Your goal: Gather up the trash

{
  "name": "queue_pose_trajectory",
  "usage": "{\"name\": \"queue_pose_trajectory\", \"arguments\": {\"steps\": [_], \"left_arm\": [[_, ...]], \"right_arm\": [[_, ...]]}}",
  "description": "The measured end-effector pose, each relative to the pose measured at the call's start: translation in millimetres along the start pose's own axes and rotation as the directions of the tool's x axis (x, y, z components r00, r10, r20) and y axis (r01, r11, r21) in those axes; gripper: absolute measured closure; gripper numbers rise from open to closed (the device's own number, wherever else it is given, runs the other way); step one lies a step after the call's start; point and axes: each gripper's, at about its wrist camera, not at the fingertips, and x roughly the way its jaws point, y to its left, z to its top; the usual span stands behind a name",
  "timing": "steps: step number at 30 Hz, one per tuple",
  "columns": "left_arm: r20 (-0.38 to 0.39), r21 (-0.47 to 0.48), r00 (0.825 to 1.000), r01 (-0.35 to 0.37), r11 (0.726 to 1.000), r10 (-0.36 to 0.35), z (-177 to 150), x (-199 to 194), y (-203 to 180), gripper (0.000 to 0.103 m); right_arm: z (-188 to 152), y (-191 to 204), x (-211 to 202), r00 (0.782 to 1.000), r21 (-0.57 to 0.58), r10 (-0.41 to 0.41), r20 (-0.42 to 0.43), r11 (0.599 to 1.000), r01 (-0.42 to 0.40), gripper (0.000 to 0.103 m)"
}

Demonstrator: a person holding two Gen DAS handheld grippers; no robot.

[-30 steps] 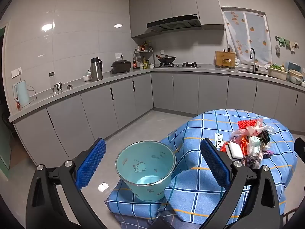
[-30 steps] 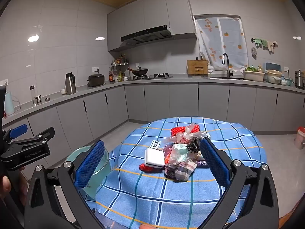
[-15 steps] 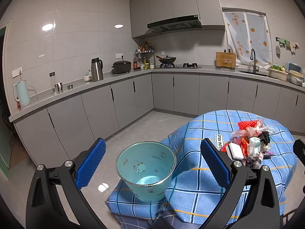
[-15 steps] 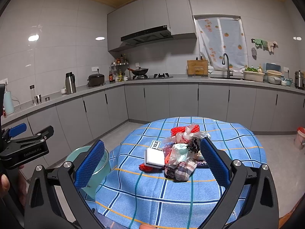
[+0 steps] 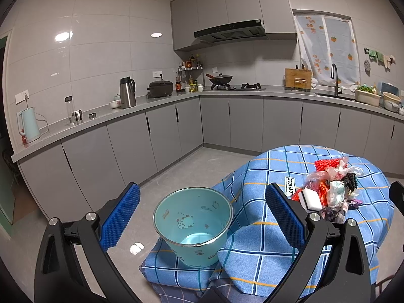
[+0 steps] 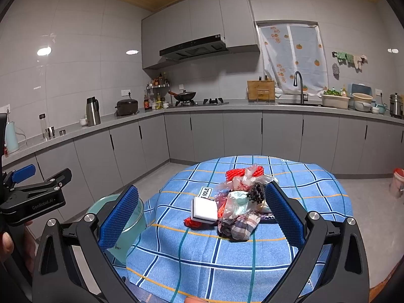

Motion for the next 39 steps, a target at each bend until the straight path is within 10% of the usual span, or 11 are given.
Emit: {"name": "queue_pose_trajectory", "arguments": {"steps": [39], "left_arm": [[0.004,-0.001,1.000,0.000,1.000,0.000,1.5,-2.6,-0.4,0.005]], "right_arm": [[2.1,0.0,-2.7,1.000,0.000,-0.004,0.006,1.000,0.004,0.004]]}}
